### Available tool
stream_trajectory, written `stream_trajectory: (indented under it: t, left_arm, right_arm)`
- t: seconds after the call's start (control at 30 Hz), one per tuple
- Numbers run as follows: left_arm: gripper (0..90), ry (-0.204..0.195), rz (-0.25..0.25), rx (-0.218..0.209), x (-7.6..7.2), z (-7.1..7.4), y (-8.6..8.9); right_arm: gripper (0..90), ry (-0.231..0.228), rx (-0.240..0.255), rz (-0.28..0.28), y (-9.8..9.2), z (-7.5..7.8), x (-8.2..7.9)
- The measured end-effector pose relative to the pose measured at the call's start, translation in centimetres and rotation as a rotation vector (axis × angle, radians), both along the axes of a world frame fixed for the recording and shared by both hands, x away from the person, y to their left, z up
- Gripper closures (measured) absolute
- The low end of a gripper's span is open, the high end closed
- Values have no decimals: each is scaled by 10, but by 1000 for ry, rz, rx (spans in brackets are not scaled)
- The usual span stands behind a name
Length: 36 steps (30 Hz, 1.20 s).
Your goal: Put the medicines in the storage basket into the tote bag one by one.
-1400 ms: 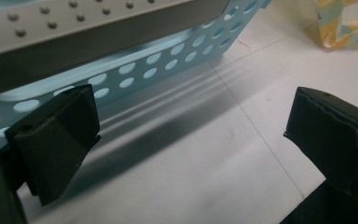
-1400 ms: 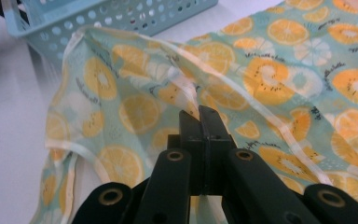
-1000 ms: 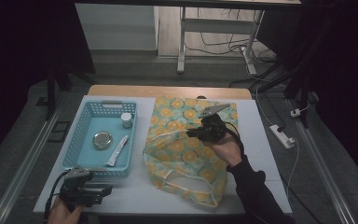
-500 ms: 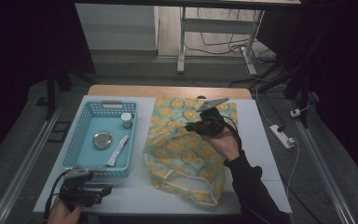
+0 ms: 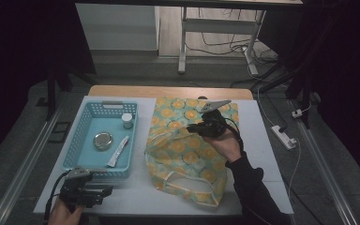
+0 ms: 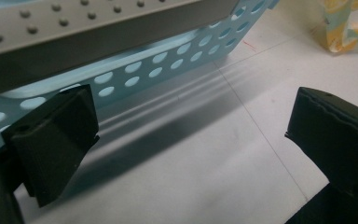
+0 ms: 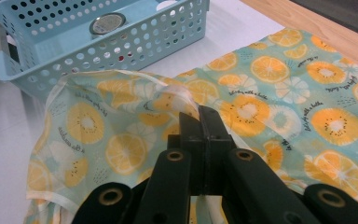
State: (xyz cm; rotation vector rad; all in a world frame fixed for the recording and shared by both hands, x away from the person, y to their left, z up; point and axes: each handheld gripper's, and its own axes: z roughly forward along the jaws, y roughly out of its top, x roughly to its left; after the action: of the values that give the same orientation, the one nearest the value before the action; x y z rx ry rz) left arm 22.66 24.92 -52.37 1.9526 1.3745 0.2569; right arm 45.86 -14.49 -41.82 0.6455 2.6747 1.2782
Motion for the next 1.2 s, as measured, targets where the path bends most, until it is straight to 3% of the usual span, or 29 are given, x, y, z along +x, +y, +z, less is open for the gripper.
stream_trajectory:
  t: [0.27,0.63,0.87,1.2]
  left_arm:
    - [22,-7,-22,12,0,1,-2]
    - [22,-9,-48,-92,0,0,7]
    - [12,-14,-54,-76,-2,3,6]
    - [3,-21,-53,-92,-5,13,7]
  right_arm:
    - [900,-5,8,-1,-3,0,-1]
    - [900,-1,6,3,-4,0,-2]
    - [900,2,9,5,-4,0,-2]
    - [900,2,14,4,-6,1,-2]
